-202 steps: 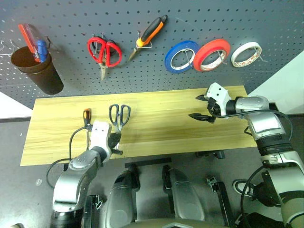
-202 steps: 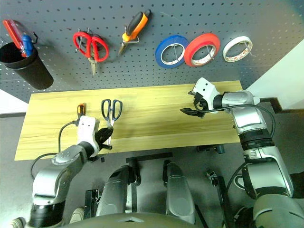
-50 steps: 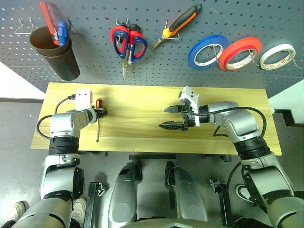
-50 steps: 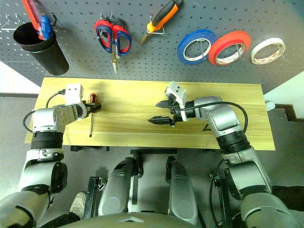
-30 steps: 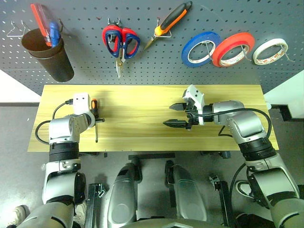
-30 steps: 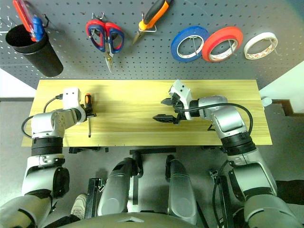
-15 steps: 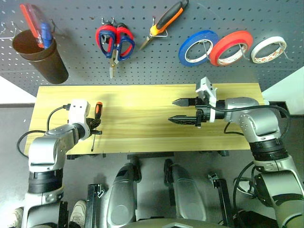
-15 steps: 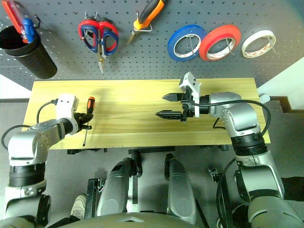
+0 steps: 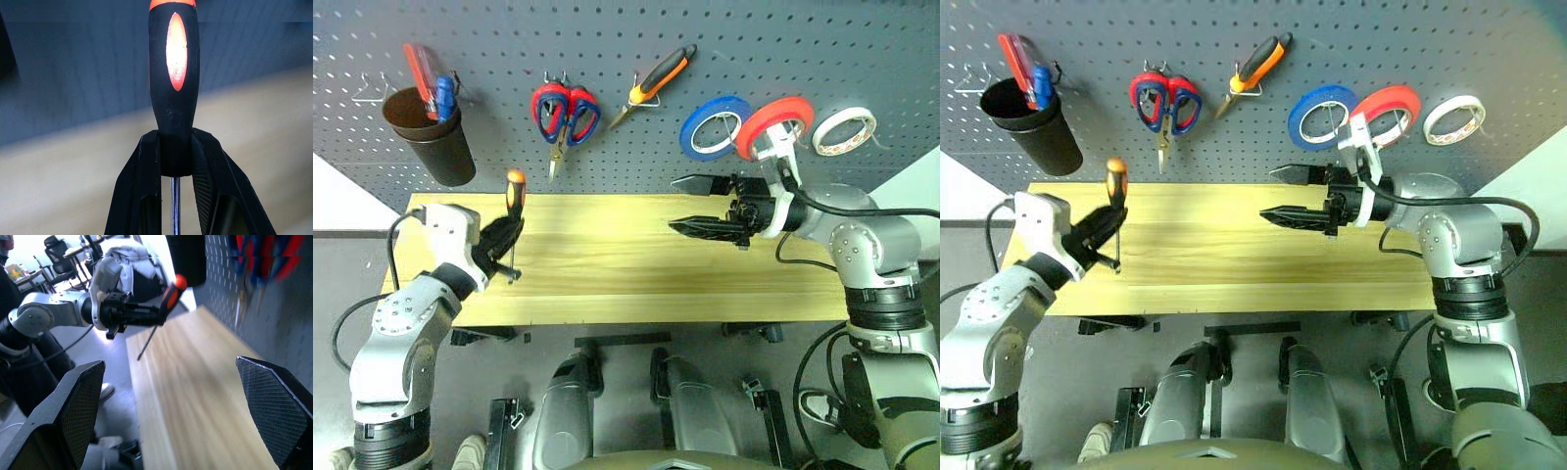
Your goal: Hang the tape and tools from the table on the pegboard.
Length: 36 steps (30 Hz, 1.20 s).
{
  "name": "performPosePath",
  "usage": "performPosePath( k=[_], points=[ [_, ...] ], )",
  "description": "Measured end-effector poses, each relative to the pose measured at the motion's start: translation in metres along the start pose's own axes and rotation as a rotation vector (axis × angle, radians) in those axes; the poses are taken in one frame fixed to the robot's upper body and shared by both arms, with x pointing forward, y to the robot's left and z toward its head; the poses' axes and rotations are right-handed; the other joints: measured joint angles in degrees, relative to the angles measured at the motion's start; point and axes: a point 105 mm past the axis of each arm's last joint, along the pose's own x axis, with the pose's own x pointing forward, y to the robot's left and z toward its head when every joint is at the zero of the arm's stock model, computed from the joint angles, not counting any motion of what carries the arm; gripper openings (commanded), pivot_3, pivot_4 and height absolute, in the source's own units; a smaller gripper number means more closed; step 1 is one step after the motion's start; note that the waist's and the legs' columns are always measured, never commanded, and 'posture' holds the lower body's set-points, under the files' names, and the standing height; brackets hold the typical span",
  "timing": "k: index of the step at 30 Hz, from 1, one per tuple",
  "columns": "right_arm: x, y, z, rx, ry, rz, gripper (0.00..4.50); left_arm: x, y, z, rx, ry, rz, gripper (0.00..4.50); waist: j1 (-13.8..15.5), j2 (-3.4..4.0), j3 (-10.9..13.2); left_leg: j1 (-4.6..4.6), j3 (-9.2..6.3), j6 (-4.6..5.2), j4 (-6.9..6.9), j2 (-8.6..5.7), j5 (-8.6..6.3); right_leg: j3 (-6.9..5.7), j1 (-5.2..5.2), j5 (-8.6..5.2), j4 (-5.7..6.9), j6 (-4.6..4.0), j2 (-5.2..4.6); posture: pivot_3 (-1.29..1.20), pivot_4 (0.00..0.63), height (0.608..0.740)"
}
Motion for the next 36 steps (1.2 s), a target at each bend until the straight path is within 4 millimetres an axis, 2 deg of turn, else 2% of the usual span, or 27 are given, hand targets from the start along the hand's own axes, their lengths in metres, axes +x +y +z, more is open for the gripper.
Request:
performPosePath(
  k=[3, 6, 9, 15, 19, 24, 28, 36],
  points=[
    [-0.001, -0.003, 0.017, -0.018, -0.055, 0.001, 4.50, 0.002, 0.004, 0.027, 0.033, -0.115, 0.001, 0.50, -0.08, 0.05, -1.33, 0.10, 0.00, 0.01, 0.12, -0.02, 0.01, 0.00, 0.11, 0.02, 0.05, 0.04, 0.18, 0.05, 0.110, 0.730],
    [-0.002, -0.007, 0.029, -0.032, -0.084, -0.005, 4.50, 0.002, 0.003, 0.043, 0.061, -0.176, -0.015, 0.50, -0.02, 0.15, -2.54, 0.14, 0.00, 0.02, 0.41, 0.03, 0.01, 0.01, 0.23, 0.02, 0.14, 0.05, 0.49, 0.06, 0.094, 0.730],
    [-0.001, -0.009, 0.030, -0.029, -0.087, 0.001, 4.50, 0.004, 0.005, 0.055, 0.102, -0.200, -0.013, 0.50, 0.19, 0.12, -3.56, 0.17, 0.03, 0.02, 0.50, 0.07, 0.02, 0.00, 0.26, 0.02, 0.23, 0.05, 0.58, 0.06, 0.088, 0.730],
    [0.004, -0.012, 0.035, -0.019, -0.118, 0.011, 4.50, 0.012, 0.006, 0.101, 0.153, -0.345, 0.001, 0.50, 1.23, 0.18, -4.83, 0.28, 0.04, 0.00, 0.60, 0.07, 0.06, 0.01, 0.37, 0.03, 0.32, 0.05, 0.64, 0.05, 0.077, 0.730],
    [0.007, -0.013, 0.043, -0.027, -0.145, 0.023, 4.50, 0.020, 0.020, 0.123, 0.194, -0.404, 0.045, 0.50, 1.50, 0.18, -5.61, 0.48, -0.02, -0.14, 0.63, 0.14, 0.23, 0.01, 0.60, 0.02, 0.31, 0.04, 0.79, 0.05, 0.071, 0.730],
    [0.008, -0.015, 0.044, -0.040, -0.157, 0.014, 4.50, 0.032, 0.046, 0.134, 0.212, -0.439, 0.116, 0.50, 1.36, 0.18, -5.86, 0.93, 0.00, 0.07, 0.55, 0.17, 0.08, 0.03, 0.97, 0.01, 0.29, 0.03, 0.82, 0.04, 0.066, 0.730],
    [0.008, -0.017, 0.042, -0.047, -0.150, 0.000, 4.50, 0.042, 0.058, 0.140, 0.227, -0.470, 0.133, 0.50, 1.37, 0.18, -6.10, 0.96, 0.02, 0.03, 0.56, 0.17, 0.11, 0.05, 0.98, 0.01, 0.32, 0.03, 0.82, 0.03, 0.063, 0.730],
    [0.011, -0.020, 0.037, -0.087, -0.109, -0.023, 4.50, 0.057, 0.084, 0.113, 0.243, -0.419, 0.187, 0.50, 1.31, 0.21, -6.75, 1.01, 0.02, -0.14, 0.60, 0.20, 0.22, 0.07, 0.98, 0.00, 0.45, 0.02, 0.85, 0.02, 0.063, 0.730]
  ],
)
